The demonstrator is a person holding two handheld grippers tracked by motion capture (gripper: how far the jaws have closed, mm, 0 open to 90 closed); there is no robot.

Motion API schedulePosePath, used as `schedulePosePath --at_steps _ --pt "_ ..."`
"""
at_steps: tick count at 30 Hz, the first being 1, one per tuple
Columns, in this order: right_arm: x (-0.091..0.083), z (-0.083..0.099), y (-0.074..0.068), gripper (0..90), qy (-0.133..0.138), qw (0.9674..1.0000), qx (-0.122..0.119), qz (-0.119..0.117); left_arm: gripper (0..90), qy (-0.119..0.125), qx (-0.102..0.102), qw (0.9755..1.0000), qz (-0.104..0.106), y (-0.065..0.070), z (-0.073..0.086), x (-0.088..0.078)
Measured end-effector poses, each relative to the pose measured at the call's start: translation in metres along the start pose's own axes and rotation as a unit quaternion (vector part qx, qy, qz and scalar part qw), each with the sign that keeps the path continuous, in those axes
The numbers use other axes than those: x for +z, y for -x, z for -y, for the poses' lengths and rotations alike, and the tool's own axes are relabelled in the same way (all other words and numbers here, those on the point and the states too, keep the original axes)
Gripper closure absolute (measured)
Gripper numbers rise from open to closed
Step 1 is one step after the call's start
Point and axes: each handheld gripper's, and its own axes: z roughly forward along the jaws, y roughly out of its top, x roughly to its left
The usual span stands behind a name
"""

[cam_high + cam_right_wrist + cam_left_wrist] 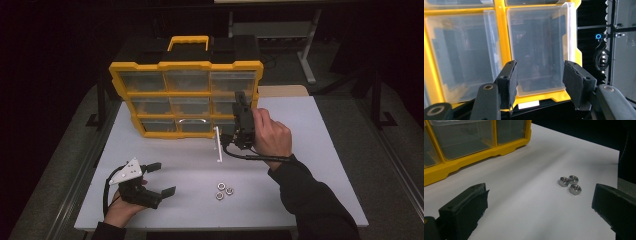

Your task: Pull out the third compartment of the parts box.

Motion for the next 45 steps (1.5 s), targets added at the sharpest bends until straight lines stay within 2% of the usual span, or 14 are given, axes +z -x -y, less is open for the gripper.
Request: schedulePosePath --at_steps 2,13,17,24,32,34,35,37,43,45 --pt "0.001 0.000 0.002 48.3 -0.004 1.0000 0.002 -0.005 0.0 0.000 -0.001 1.0000 0.000 0.000 0.000 0.000" --pt "0.007 -0.003 0.010 52.7 -0.010 0.9999 -0.001 0.006 0.0 -0.002 -0.001 1.0000 0.000 0.000 0.000 0.000" --pt "0.010 -0.006 0.014 53.4 -0.009 0.9998 -0.005 0.019 0.0 -0.001 -0.003 1.0000 -0.001 0.001 0.000 -0.001" --pt "0.014 -0.009 0.021 54.2 -0.010 0.9995 -0.012 0.026 0.0 -0.003 0.003 1.0000 -0.002 0.000 0.000 -0.001" --pt "0.022 -0.010 0.026 56.2 -0.017 0.9995 -0.020 0.020 0.0 -0.007 0.007 0.9999 -0.002 -0.001 0.000 -0.002" --pt "0.024 -0.010 0.027 56.6 -0.018 0.9995 -0.021 0.018 0.0 0.002 -0.002 1.0000 -0.001 0.001 0.000 -0.001" --pt "0.025 -0.011 0.027 57.1 -0.018 0.9994 -0.022 0.018 0.0 -0.003 0.004 1.0000 -0.002 0.000 0.000 -0.002" --pt "0.026 -0.011 0.027 57.6 -0.020 0.9993 -0.023 0.020 0.0 0.001 0.000 1.0000 -0.001 0.000 0.000 -0.001" --pt "0.030 -0.013 0.029 59.5 -0.022 0.9993 -0.024 0.018 0.0 -0.001 0.002 1.0000 -0.001 0.000 0.000 -0.001" --pt "0.032 -0.013 0.030 60.5 -0.021 0.9990 -0.034 0.022 0.0 0.000 0.001 1.0000 -0.001 0.000 0.000 -0.001"
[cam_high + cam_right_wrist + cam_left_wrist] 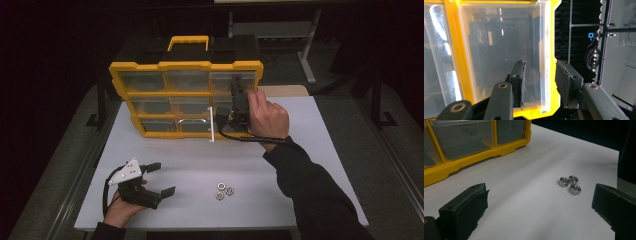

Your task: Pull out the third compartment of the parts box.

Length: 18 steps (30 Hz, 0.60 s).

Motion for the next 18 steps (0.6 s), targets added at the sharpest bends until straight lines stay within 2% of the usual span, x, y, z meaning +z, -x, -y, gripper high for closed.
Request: schedulePosePath --at_steps 2,7,12,13,18 --pt "0.0016 -0.0004 0.0015 62.2 -0.001 1.0000 -0.002 0.000 0.0 -0.005 0.005 1.0000 -0.001 -0.0008 -0.0001 -0.0008" --pt "0.0048 -0.0016 0.0051 65.0 -0.006 1.0000 -0.004 -0.003 0.0 0.001 0.000 1.0000 0.001 0.0001 0.0001 0.0002" --pt "0.0069 -0.0019 0.0062 66.9 -0.008 0.9998 -0.005 -0.018 0.0 0.002 -0.001 1.0000 0.001 0.0003 0.0001 0.0003" --pt "0.0070 -0.0021 0.0068 67.7 -0.008 0.9998 -0.006 -0.019 0.0 -0.004 0.004 1.0000 0.000 -0.0004 0.0000 -0.0004" --pt "0.0080 -0.0040 0.0089 71.3 -0.012 0.9998 -0.002 -0.014 0.0 0.003 -0.001 1.0000 0.001 0.0004 0.0000 0.0002"
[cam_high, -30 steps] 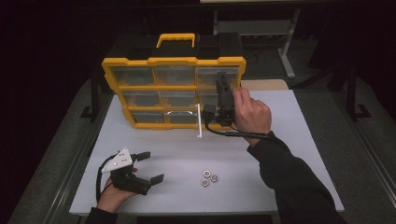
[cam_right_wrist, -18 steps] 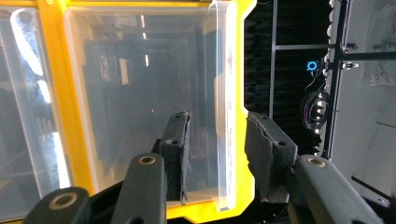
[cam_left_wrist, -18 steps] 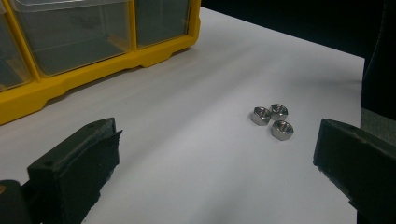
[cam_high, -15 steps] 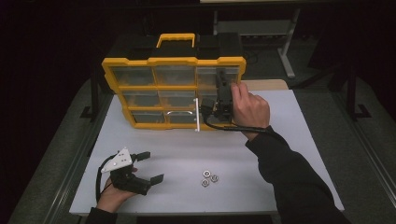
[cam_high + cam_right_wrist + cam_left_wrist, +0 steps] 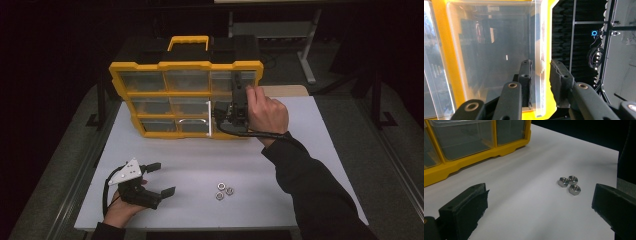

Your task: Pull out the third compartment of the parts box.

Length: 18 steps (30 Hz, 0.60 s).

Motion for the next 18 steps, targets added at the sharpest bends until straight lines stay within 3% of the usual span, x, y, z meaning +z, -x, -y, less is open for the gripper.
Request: schedulePosePath --at_steps 18 --pt "0.0022 -0.0031 0.0021 78.9 -0.011 0.9995 -0.029 -0.010 0.0 0.001 -0.002 1.0000 0.001 0.0001 0.0001 0.0002"
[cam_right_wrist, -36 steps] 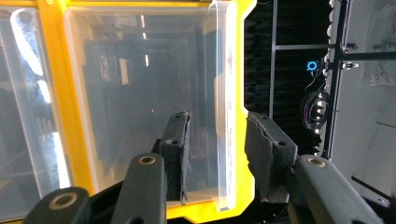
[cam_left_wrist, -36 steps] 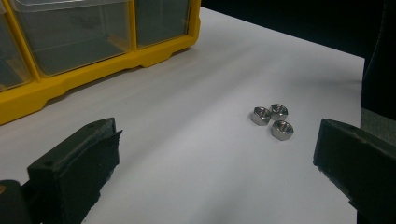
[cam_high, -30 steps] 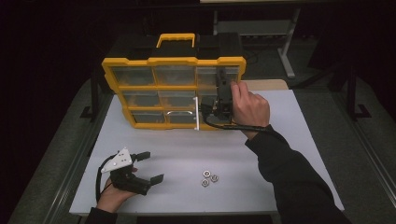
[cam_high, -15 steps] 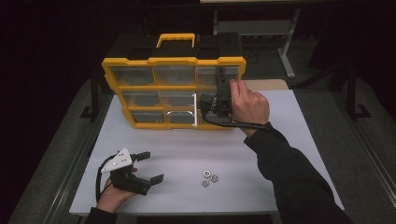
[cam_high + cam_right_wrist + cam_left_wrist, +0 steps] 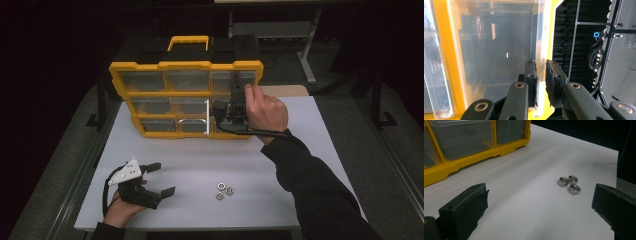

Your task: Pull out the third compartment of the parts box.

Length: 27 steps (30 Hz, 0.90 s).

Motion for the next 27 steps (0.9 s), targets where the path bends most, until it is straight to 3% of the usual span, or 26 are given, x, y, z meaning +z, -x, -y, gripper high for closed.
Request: schedulePosePath --at_steps 27 --pt "-0.0056 -0.0017 -0.0012 80.1 -0.005 1.0000 0.005 0.003 0.0 0.001 -0.004 1.0000 0.000 0.0005 0.0002 -0.0003"
